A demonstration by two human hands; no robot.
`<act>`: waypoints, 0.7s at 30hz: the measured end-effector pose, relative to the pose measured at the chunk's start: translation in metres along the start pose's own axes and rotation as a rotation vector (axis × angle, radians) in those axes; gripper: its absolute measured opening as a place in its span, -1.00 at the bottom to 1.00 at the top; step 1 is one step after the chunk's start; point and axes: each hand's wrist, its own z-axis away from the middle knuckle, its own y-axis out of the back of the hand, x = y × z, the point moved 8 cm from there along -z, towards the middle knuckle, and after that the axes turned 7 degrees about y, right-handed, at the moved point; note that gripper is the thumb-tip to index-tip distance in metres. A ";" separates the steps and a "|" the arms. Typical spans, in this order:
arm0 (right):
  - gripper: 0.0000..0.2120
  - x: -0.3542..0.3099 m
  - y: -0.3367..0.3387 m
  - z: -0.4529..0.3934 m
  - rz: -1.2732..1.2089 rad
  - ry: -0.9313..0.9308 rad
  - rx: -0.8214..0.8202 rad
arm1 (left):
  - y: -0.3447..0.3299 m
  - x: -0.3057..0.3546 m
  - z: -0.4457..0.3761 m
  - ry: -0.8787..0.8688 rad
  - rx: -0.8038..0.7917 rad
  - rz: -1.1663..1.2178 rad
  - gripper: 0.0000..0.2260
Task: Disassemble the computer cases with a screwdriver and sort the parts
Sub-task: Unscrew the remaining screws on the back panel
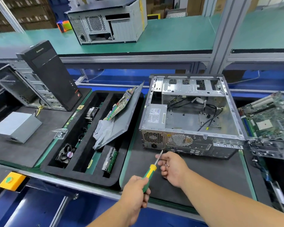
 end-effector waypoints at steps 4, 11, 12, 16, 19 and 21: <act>-0.81 -0.013 0.009 0.002 0.178 0.055 -0.006 | -0.020 -0.008 -0.005 0.053 -0.042 -0.089 -0.83; -0.81 -0.019 0.012 0.001 0.369 0.049 0.003 | -0.035 -0.010 -0.008 0.079 -0.114 -0.126 -0.84; -0.82 -0.018 0.012 0.000 0.369 0.039 0.007 | -0.035 -0.009 -0.009 0.085 -0.119 -0.113 -0.83; -0.85 -0.016 0.015 -0.005 0.324 -0.012 0.010 | -0.035 -0.004 -0.010 0.083 -0.127 -0.093 -0.82; -0.87 -0.015 0.015 -0.009 0.315 -0.047 0.002 | -0.035 -0.001 -0.010 0.063 -0.112 -0.112 -0.82; -0.88 -0.015 0.015 -0.011 0.315 -0.051 0.001 | -0.034 0.000 -0.010 0.042 -0.091 -0.150 -0.82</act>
